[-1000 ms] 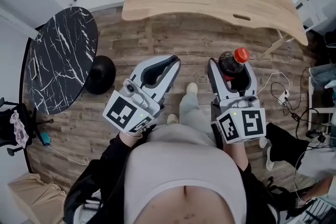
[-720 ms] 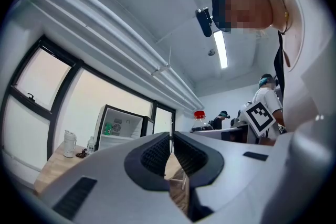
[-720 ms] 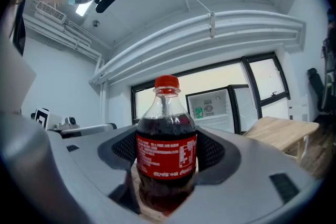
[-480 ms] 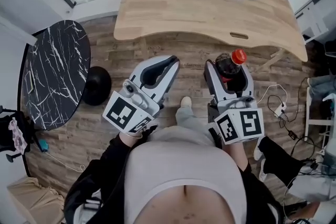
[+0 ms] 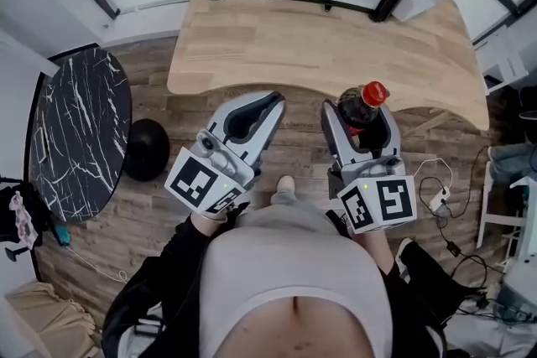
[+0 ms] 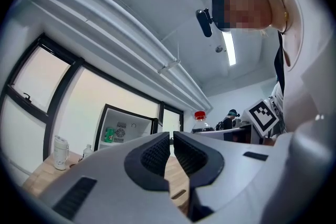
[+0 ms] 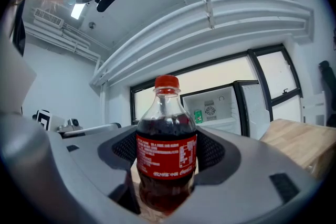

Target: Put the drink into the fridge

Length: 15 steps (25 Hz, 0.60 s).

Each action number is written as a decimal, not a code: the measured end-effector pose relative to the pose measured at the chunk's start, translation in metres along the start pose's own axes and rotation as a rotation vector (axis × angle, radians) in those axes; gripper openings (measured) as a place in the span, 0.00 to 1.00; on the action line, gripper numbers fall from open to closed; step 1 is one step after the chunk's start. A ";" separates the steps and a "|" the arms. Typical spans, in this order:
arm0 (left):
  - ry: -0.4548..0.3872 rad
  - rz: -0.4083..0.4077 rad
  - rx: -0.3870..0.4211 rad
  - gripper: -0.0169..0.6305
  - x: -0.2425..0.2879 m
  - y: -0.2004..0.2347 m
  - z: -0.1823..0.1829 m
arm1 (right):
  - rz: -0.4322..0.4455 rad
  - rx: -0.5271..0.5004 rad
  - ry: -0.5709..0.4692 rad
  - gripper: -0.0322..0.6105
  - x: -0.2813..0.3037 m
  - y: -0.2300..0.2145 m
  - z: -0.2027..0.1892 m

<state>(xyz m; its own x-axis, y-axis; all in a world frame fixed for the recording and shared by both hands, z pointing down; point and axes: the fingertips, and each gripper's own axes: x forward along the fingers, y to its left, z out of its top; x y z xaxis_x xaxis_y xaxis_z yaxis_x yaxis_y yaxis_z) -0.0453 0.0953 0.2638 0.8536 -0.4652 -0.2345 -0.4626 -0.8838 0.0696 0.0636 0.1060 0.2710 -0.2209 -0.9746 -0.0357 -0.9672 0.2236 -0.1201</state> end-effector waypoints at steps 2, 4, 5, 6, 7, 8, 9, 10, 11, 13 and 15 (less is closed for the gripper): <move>-0.002 0.007 0.000 0.07 0.013 0.006 -0.003 | 0.012 -0.004 0.002 0.55 0.009 -0.009 0.001; -0.004 0.015 -0.003 0.07 0.024 0.010 -0.006 | 0.022 -0.006 0.004 0.55 0.017 -0.019 0.001; -0.005 0.017 -0.004 0.07 0.030 0.012 -0.008 | 0.025 -0.006 0.005 0.55 0.021 -0.023 0.001; -0.004 0.020 -0.004 0.07 0.034 0.014 -0.010 | 0.027 -0.005 0.005 0.55 0.024 -0.027 0.002; -0.004 0.023 -0.004 0.07 0.038 0.015 -0.012 | 0.029 -0.004 0.005 0.55 0.027 -0.031 0.002; -0.002 0.025 -0.006 0.07 0.042 0.016 -0.013 | 0.031 -0.004 0.004 0.55 0.030 -0.035 0.002; 0.000 0.028 -0.007 0.07 0.045 0.018 -0.015 | 0.033 -0.003 0.003 0.55 0.033 -0.038 0.002; 0.003 0.030 -0.008 0.07 0.047 0.020 -0.017 | 0.034 -0.002 0.002 0.55 0.036 -0.040 0.002; 0.006 0.033 -0.011 0.07 0.048 0.022 -0.019 | 0.035 0.000 0.003 0.55 0.039 -0.042 0.002; 0.012 0.038 -0.016 0.07 0.049 0.027 -0.021 | 0.036 0.007 0.007 0.55 0.043 -0.043 0.000; 0.016 0.045 -0.021 0.07 0.050 0.032 -0.022 | 0.036 0.012 0.012 0.55 0.047 -0.044 -0.002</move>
<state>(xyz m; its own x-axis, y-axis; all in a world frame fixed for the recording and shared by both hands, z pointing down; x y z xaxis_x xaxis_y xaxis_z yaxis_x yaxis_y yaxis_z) -0.0123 0.0425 0.2752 0.8359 -0.5047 -0.2156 -0.4951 -0.8630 0.1004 0.0953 0.0505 0.2763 -0.2567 -0.9661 -0.0282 -0.9572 0.2581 -0.1312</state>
